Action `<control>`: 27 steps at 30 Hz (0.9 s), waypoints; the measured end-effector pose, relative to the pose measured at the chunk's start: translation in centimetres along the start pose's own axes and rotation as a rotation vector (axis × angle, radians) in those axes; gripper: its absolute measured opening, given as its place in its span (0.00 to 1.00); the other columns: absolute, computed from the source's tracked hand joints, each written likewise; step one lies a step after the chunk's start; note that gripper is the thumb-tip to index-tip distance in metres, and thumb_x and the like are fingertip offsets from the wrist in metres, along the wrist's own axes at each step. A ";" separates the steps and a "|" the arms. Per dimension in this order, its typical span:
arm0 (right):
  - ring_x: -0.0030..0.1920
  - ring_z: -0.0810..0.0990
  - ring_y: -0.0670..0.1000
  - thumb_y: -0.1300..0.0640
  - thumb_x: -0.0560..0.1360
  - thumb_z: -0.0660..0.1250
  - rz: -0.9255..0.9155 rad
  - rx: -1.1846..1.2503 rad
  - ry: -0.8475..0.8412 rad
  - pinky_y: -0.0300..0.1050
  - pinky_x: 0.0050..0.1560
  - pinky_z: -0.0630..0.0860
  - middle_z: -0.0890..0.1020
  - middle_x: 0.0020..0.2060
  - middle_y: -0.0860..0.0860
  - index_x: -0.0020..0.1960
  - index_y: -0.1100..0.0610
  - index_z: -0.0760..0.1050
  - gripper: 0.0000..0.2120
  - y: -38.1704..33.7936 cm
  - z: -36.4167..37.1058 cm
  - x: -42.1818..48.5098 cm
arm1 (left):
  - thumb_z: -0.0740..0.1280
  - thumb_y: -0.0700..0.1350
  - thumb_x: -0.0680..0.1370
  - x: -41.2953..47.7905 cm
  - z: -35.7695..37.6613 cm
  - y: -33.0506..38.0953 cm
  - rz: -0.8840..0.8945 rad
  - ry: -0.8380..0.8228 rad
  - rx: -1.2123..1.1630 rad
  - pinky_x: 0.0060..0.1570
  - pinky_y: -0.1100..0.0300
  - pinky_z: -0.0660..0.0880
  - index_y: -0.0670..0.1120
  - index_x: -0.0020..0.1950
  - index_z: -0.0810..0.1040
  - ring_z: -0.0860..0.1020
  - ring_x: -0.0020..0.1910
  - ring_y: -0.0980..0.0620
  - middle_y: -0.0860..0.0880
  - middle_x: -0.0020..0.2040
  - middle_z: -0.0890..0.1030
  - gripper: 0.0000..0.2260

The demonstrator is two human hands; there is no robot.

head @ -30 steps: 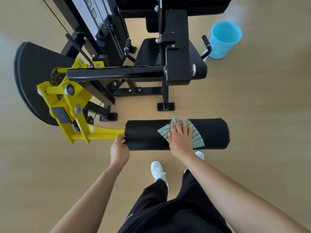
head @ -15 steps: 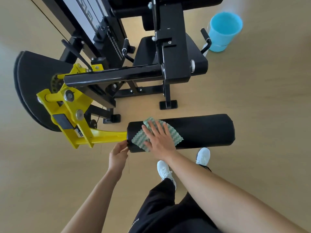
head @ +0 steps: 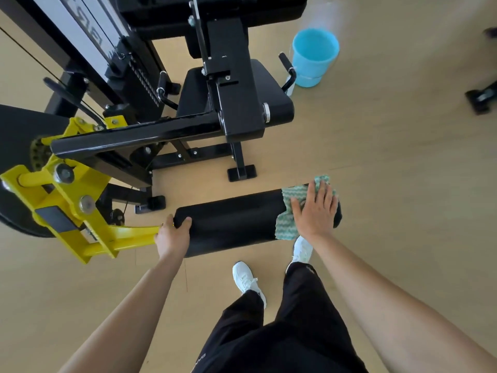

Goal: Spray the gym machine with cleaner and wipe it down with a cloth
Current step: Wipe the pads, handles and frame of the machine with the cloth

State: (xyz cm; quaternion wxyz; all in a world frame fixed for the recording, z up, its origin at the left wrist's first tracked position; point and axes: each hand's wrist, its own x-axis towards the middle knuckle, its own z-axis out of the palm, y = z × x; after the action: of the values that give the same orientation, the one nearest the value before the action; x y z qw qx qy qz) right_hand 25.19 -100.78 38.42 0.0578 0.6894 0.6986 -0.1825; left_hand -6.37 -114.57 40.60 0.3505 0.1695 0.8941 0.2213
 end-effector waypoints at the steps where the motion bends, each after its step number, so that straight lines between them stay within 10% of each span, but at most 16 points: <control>1: 0.83 0.41 0.60 0.36 0.84 0.45 0.028 0.004 -0.014 0.61 0.81 0.39 0.47 0.84 0.59 0.84 0.56 0.44 0.37 -0.2 -0.2 0.3 | 0.64 0.60 0.80 0.0 0.1 0.1 0.005 0.006 0.044 0.63 0.40 0.74 0.47 0.72 0.73 0.73 0.65 0.35 0.41 0.63 0.80 0.25; 13: 0.83 0.47 0.61 0.45 0.87 0.44 -0.488 -0.086 -0.181 0.65 0.79 0.37 0.54 0.83 0.54 0.84 0.55 0.51 0.29 -13.8 3.0 -4.7 | 0.63 0.41 0.83 -3.1 -0.6 -1.4 0.026 0.022 -0.194 0.63 0.49 0.73 0.49 0.75 0.73 0.74 0.62 0.44 0.48 0.64 0.74 0.20; 21: 0.81 0.31 0.62 0.44 0.85 0.56 -0.911 -0.223 -0.331 0.65 0.74 0.26 0.37 0.83 0.50 0.84 0.50 0.37 0.37 -21.4 5.6 -9.0 | 0.59 0.41 0.81 -4.4 -1.0 -3.2 -0.154 0.004 -0.623 0.56 0.51 0.78 0.55 0.51 0.85 0.81 0.55 0.45 0.49 0.51 0.85 0.15; 27: 0.82 0.34 0.58 0.40 0.86 0.46 -0.884 -0.179 -0.262 0.60 0.80 0.32 0.40 0.84 0.52 0.84 0.46 0.39 0.31 -17.8 5.0 -7.4 | 0.59 0.42 0.84 -4.9 -1.2 -3.3 -0.126 0.007 -0.631 0.51 0.55 0.76 0.51 0.51 0.83 0.81 0.52 0.49 0.49 0.51 0.84 0.13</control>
State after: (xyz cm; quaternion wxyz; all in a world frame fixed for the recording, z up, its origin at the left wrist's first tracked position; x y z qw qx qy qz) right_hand 7.18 -109.13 39.33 0.1217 0.2893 0.9250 -0.2142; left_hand -4.24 -119.99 42.37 0.3957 -0.0038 0.7913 0.4661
